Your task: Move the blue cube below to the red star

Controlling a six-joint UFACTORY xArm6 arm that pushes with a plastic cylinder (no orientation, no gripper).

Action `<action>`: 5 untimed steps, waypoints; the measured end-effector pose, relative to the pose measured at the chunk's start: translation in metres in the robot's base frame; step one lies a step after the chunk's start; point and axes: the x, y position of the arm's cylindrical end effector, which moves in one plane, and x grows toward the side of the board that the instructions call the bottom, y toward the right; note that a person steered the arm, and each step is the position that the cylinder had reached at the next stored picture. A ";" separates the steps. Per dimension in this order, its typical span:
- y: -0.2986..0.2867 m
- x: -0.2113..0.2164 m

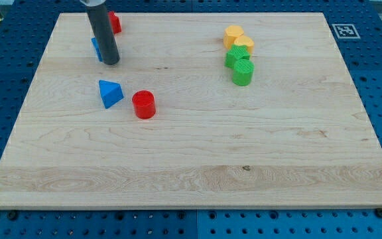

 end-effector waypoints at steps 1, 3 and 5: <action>0.002 0.012; -0.034 -0.024; -0.038 -0.028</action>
